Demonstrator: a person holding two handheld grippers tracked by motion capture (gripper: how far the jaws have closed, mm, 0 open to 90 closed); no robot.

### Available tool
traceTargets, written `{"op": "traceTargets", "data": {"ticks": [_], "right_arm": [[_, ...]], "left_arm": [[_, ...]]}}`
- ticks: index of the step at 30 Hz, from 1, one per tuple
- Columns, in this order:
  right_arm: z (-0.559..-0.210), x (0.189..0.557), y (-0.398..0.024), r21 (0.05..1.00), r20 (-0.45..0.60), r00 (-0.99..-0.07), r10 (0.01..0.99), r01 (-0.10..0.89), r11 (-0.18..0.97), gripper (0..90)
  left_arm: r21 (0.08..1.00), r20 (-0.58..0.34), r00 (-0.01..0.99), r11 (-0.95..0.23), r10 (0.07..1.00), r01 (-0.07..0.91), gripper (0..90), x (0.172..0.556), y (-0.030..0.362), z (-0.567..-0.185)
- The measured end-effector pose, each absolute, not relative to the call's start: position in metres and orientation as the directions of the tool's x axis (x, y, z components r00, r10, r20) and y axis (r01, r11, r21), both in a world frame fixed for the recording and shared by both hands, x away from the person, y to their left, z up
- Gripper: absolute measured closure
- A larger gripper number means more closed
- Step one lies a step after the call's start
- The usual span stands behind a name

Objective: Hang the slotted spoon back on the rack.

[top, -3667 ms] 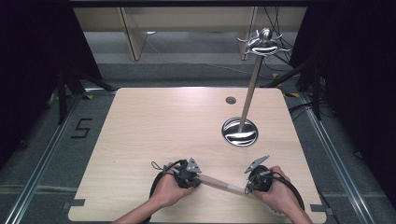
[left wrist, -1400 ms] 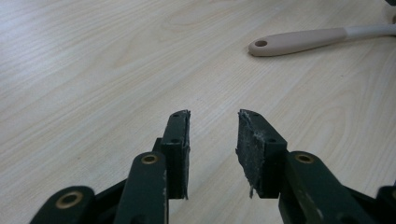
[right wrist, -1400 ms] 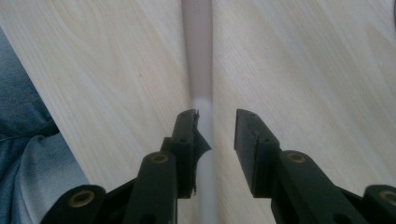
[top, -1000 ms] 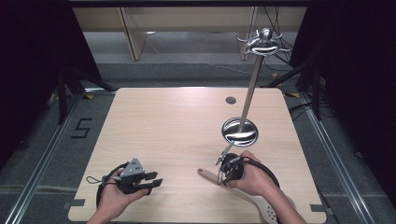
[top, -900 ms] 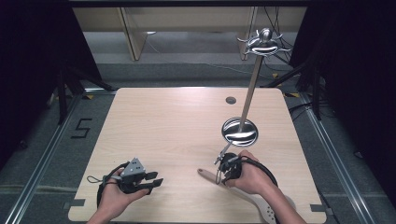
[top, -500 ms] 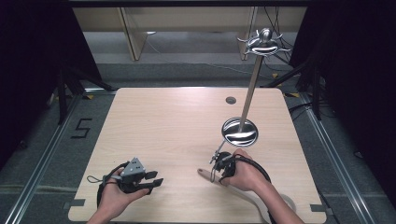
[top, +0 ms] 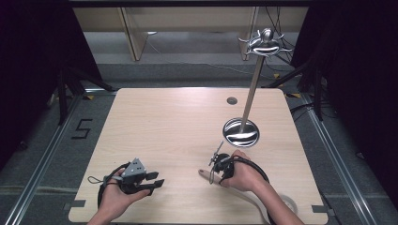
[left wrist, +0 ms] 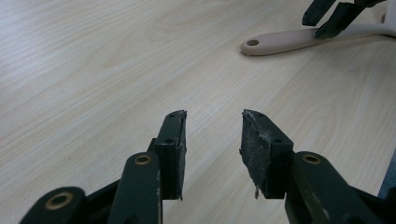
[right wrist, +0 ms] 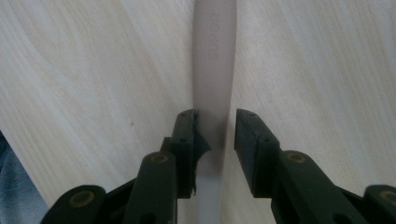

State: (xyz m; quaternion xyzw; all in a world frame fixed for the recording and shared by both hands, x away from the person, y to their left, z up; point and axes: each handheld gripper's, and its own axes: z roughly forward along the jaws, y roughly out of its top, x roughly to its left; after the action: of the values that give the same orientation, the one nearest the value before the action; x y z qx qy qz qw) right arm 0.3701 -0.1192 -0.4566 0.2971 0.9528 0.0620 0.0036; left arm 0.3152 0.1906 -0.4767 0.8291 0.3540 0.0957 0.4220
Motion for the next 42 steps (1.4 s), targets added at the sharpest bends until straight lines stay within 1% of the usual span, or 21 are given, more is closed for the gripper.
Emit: {"op": "traceTargets", "data": {"ticks": [1, 3, 7, 8, 9, 10, 12, 13, 14, 18, 22, 24, 25, 30, 31, 33, 35, 38, 39, 41, 42], "right_arm": [[-0.457, 0.37, -0.119, 0.12, 0.03, -0.823, 0.567, 0.566, 0.816, 69.2], [-0.459, 0.372, -0.12, 0.135, 0.023, -0.843, 0.537, 0.535, 0.834, 69.0], [-0.461, 0.37, -0.117, 0.122, 0.025, -0.835, 0.55, 0.549, 0.827, 68.7], [-0.462, 0.371, -0.118, 0.126, 0.024, -0.846, 0.533, 0.532, 0.838, 68.7], [-0.463, 0.371, -0.117, 0.122, 0.022, -0.843, 0.538, 0.536, 0.835, 68.7], [-0.465, 0.374, -0.119, 0.15, 0.015, -0.872, 0.49, 0.486, 0.861, 69.1], [-0.466, 0.374, -0.118, 0.146, 0.012, -0.864, 0.504, 0.5, 0.854, 69.3], [-0.464, 0.37, -0.117, 0.113, 0.022, -0.84, 0.542, 0.54, 0.834, 69.4], [-0.464, 0.37, -0.116, 0.111, 0.02, -0.839, 0.544, 0.543, 0.832, 69.8], [-0.465, 0.371, -0.117, 0.118, 0.016, -0.842, 0.54, 0.537, 0.835, 70.2], [-0.466, 0.372, -0.118, 0.123, 0.017, -0.85, 0.526, 0.524, 0.843, 70.2], [-0.466, 0.373, -0.118, 0.118, 0.026, -0.844, 0.536, 0.535, 0.836, 70.1], [-0.466, 0.373, -0.118, 0.115, 0.029, -0.841, 0.54, 0.54, 0.834, 70.1], [-0.467, 0.374, -0.117, 0.113, 0.04, -0.832, 0.553, 0.553, 0.825, 70.5], [-0.467, 0.374, -0.118, 0.119, 0.037, -0.841, 0.54, 0.54, 0.833, 70.6], [-0.468, 0.374, -0.118, 0.125, 0.033, -0.839, 0.543, 0.543, 0.83, 70.8], [-0.468, 0.374, -0.119, 0.134, 0.033, -0.845, 0.534, 0.533, 0.836, 70.9], [-0.467, 0.371, -0.119, 0.135, 0.04, -0.839, 0.543, 0.543, 0.829, 71.0], [-0.467, 0.371, -0.121, 0.145, 0.042, -0.85, 0.525, 0.526, 0.838, 71.0], [-0.461, 0.369, -0.123, 0.176, 0.03, -0.854, 0.52, 0.516, 0.838, 71.1], [-0.461, 0.369, -0.123, 0.176, 0.03, -0.854, 0.52, 0.516, 0.838, 71.1]], "left_arm": [[0.767, -0.14, 0.732, -0.394, 0.667, 0.506, 59.6, 0.315, 0.191, -0.477], [0.771, -0.151, 0.725, -0.379, 0.672, 0.512, 59.6, 0.315, 0.19, -0.477], [0.772, -0.151, 0.726, -0.379, 0.671, 0.511, 59.6, 0.315, 0.19, -0.477], [0.772, -0.151, 0.725, -0.378, 0.672, 0.511, 59.5, 0.315, 0.19, -0.477], [0.772, -0.151, 0.725, -0.378, 0.672, 0.511, 59.5, 0.315, 0.19, -0.477], [0.772, -0.152, 0.725, -0.378, 0.672, 0.512, 59.5, 0.315, 0.19, -0.477], [0.771, -0.152, 0.725, -0.379, 0.672, 0.512, 59.5, 0.315, 0.19, -0.477], [0.775, -0.133, 0.737, -0.394, 0.663, 0.494, 59.5, 0.316, 0.19, -0.477], [0.771, -0.151, 0.725, -0.379, 0.672, 0.511, 59.5, 0.315, 0.19, -0.477], [0.768, -0.122, 0.745, -0.413, 0.656, 0.489, 59.6, 0.316, 0.191, -0.476], [0.767, -0.122, 0.745, -0.414, 0.656, 0.49, 59.6, 0.316, 0.191, -0.477], [0.768, -0.121, 0.746, -0.414, 0.656, 0.488, 59.6, 0.317, 0.191, -0.477], [0.766, -0.135, 0.736, -0.401, 0.664, 0.503, 59.6, 0.316, 0.191, -0.477], [0.775, -0.134, 0.737, -0.394, 0.662, 0.495, 59.8, 0.316, 0.19, -0.477], [0.771, -0.151, 0.727, -0.381, 0.67, 0.51, 59.9, 0.315, 0.19, -0.478], [0.768, -0.125, 0.747, -0.413, 0.654, 0.49, 60.1, 0.317, 0.191, -0.477], [0.768, -0.126, 0.746, -0.412, 0.653, 0.49, 60.2, 0.317, 0.191, -0.477], [0.768, -0.125, 0.746, -0.413, 0.654, 0.49, 60.4, 0.317, 0.191, -0.477], [0.772, -0.149, 0.73, -0.383, 0.667, 0.507, 60.4, 0.316, 0.19, -0.477], [0.774, -0.142, 0.735, -0.388, 0.663, 0.5, 60.5, 0.316, 0.19, -0.478], [0.774, -0.142, 0.735, -0.388, 0.663, 0.5, 60.6, 0.316, 0.19, -0.478]]}}
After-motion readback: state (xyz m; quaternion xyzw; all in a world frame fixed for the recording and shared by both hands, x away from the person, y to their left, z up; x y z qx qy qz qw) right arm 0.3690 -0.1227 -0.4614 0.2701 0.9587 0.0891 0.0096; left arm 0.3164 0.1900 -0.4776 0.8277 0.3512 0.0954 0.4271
